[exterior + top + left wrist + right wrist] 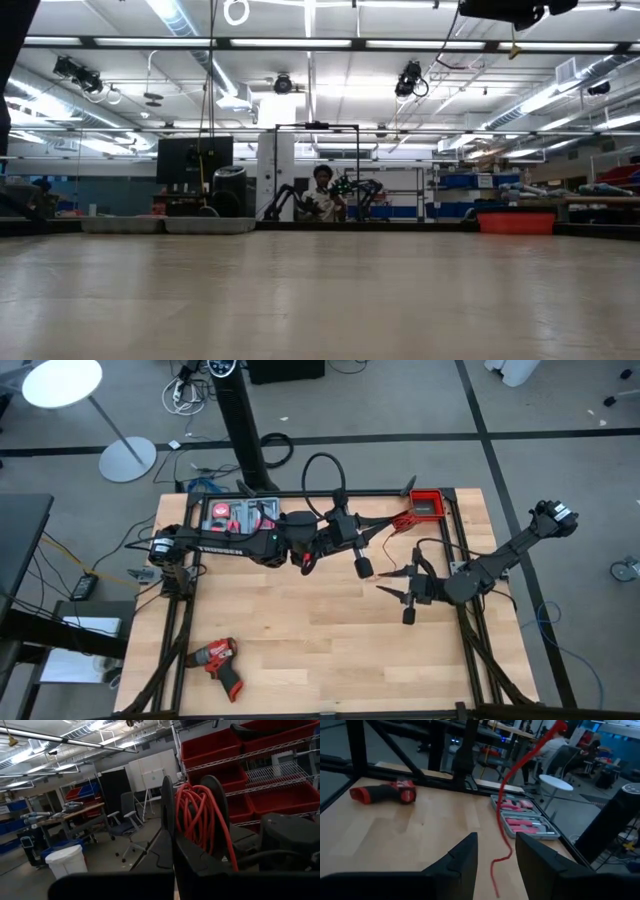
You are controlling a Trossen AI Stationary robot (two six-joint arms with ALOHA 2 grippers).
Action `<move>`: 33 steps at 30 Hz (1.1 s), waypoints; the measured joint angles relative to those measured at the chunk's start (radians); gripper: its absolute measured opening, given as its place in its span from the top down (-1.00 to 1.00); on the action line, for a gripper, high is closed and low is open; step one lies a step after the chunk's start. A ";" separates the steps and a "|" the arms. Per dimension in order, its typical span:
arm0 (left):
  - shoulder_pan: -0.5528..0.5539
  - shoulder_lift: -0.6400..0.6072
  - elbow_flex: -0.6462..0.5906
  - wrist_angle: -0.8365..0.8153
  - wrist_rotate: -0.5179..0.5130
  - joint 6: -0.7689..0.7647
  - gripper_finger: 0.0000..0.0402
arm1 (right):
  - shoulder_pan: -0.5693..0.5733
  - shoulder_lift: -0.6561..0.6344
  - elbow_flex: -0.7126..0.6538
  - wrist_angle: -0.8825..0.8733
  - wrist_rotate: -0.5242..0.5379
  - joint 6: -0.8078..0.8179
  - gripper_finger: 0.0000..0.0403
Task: Coil cords
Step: Coil the red wire onto the spool
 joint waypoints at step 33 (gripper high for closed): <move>-0.044 0.000 0.000 0.028 0.025 -0.005 1.00 | -0.052 -0.054 0.000 -0.206 0.183 0.093 0.99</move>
